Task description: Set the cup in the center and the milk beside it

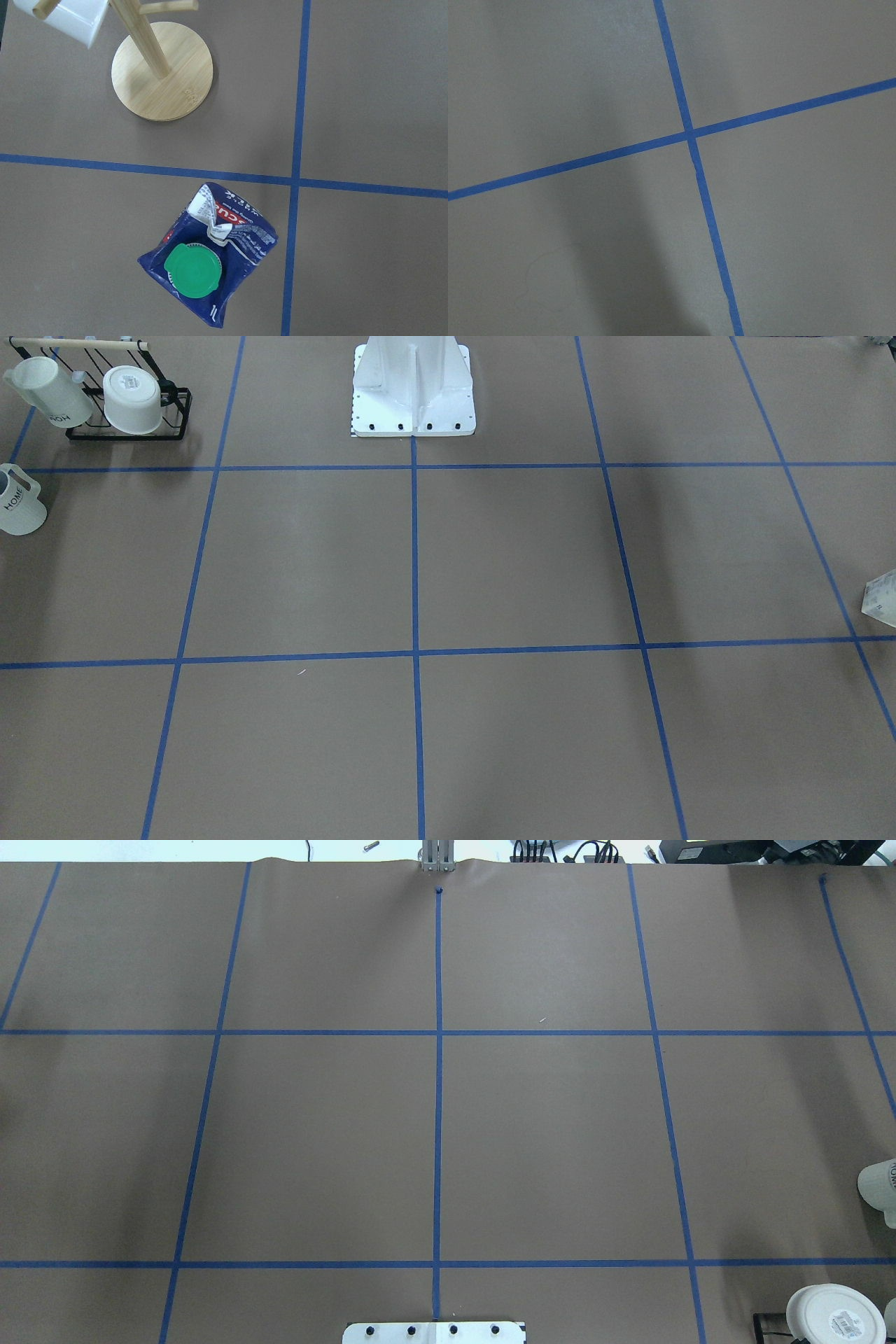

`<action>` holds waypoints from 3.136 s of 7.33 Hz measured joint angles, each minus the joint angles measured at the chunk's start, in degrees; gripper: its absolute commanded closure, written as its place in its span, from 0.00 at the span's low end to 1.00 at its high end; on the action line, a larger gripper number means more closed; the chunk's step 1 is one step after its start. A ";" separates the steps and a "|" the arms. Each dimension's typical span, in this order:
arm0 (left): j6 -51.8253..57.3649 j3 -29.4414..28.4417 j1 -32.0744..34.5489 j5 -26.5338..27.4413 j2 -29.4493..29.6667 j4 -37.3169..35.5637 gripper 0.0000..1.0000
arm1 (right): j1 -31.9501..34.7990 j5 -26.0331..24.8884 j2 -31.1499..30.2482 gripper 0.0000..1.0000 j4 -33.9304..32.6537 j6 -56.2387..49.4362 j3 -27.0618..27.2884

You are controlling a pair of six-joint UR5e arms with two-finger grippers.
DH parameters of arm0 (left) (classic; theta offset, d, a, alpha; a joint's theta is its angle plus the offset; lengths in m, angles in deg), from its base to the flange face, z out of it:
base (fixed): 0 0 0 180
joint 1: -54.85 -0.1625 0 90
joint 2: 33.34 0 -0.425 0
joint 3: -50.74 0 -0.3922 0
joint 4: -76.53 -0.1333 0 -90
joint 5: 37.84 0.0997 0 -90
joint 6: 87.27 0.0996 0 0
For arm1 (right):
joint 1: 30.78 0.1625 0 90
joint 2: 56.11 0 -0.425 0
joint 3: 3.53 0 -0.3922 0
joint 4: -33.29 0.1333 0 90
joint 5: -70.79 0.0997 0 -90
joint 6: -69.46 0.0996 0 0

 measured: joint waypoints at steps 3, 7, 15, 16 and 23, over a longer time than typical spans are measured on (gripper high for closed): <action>0.07 0.10 -0.01 -0.06 0.04 0.02 0.02 | -0.11 -0.09 0.05 0.00 -0.02 -0.04 0.05; 0.17 0.10 -0.01 -0.12 -0.10 0.11 0.02 | -0.14 -0.15 -0.16 0.00 0.06 -0.09 -0.03; 0.37 0.61 0.07 0.42 -0.53 0.19 0.02 | -0.10 -0.08 -0.05 0.00 0.00 0.43 0.82; 0.23 0.90 0.04 0.59 -0.35 0.43 0.02 | -0.18 -0.17 0.13 0.00 0.03 0.62 1.18; 0.40 1.60 -0.52 1.24 -0.77 1.25 0.02 | -1.20 2.52 -3.16 0.00 2.86 -0.61 2.28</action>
